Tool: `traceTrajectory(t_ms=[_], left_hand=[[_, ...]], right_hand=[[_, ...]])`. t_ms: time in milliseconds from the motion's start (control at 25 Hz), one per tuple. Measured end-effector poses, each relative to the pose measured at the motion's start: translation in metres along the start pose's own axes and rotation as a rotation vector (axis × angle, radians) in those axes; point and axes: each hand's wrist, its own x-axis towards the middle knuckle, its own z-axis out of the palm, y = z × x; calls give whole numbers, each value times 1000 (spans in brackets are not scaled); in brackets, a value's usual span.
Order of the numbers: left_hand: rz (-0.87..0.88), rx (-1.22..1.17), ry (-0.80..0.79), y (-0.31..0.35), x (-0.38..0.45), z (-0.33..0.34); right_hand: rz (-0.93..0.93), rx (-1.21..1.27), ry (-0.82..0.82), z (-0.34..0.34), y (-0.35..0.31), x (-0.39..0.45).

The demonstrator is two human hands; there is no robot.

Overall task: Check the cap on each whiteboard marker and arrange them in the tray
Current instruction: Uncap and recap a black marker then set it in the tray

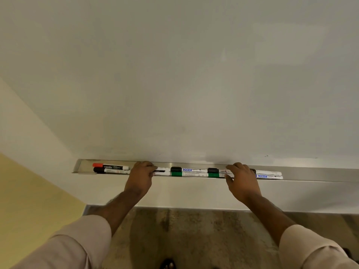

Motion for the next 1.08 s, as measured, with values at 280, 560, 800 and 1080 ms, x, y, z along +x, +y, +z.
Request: traceTrajectory(t_ms=[280,560,800,1080], left_hand=[[28,9,12,4,5,6],[9,66,74,-3,-3,-6],[-291,225,176,-55,-31,-34],[-239,313,40,-90,-10,-53]], right_hand=[[-17,8,-15,4,-16,1],[-18,13,3,5,-19,-1],[-19,17,-20,10,-22,-4],[-32,15,-28,12,-27,-8]])
